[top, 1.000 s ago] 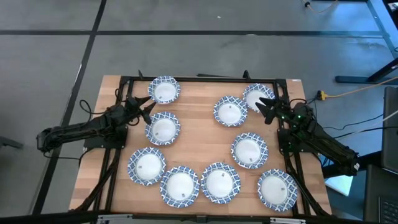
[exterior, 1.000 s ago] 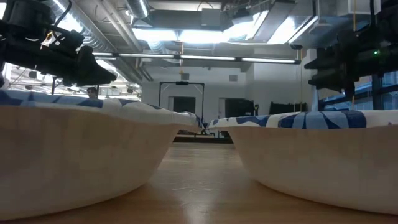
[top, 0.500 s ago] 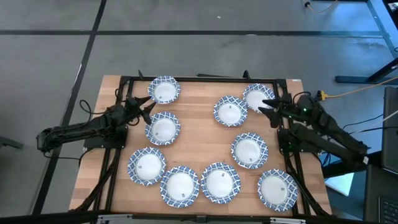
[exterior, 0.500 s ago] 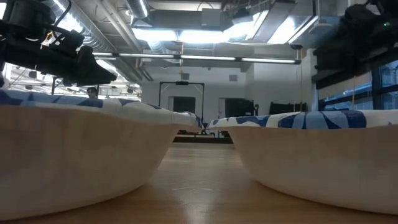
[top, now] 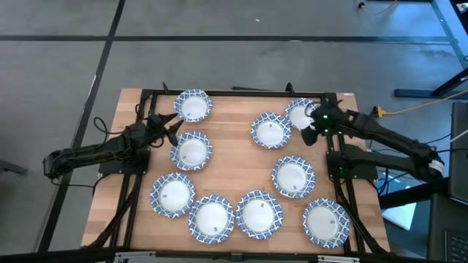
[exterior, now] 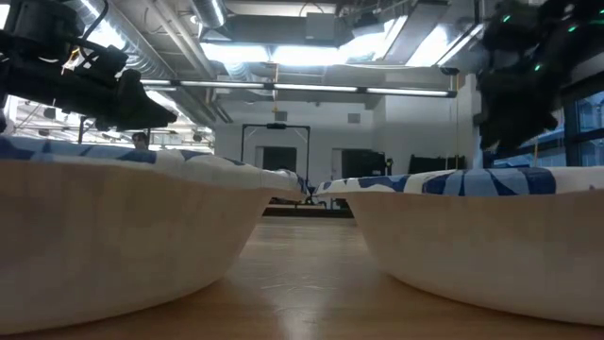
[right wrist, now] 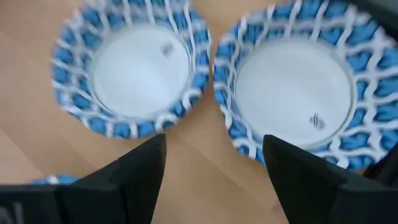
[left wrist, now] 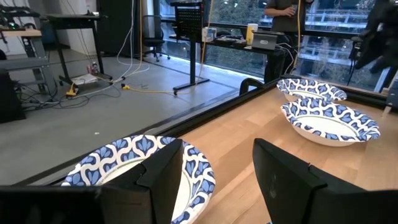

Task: Nest bowls inside each other
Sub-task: Stack the white bowl on the white bowl

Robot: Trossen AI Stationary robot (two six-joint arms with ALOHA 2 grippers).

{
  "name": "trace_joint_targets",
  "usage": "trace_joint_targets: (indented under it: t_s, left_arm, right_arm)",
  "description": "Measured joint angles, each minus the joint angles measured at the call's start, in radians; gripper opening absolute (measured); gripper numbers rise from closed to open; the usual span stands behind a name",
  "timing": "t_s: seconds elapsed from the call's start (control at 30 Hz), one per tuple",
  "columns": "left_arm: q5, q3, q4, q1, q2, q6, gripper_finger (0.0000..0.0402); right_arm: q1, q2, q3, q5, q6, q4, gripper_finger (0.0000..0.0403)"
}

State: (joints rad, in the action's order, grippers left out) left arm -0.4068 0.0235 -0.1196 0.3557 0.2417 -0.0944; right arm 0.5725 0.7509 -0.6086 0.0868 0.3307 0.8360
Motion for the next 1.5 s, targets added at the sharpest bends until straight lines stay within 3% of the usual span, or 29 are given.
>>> trace_joint_targets:
  t_s: [0.33,0.63,0.87,1.03,1.5]
  left_arm:
    - [0.000,0.000,0.000,0.000,0.000,0.000,0.0190]
    - [0.000,0.000,-0.001,0.000,0.000,0.001,0.0190]
    - [0.000,0.000,-0.001,0.000,0.000,0.000,0.0190]
    - [0.000,0.000,-0.001,0.000,0.000,-0.004,0.0190]
    - [0.000,0.000,-0.002,-0.001,0.000,-0.007,0.0190]
  right_arm:
    - [-0.054,0.235,0.000,-0.025,-0.022,0.012,0.0268]
    - [-0.107,0.328,-0.084,0.002,-0.077,0.037,0.0268]
    - [-0.132,0.394,-0.208,0.179,-0.287,0.118,0.0268]
    - [-0.085,0.415,-0.222,0.050,-0.367,0.067,0.0268]
    - [-0.028,0.462,-0.129,0.067,-0.473,0.057,0.0268]
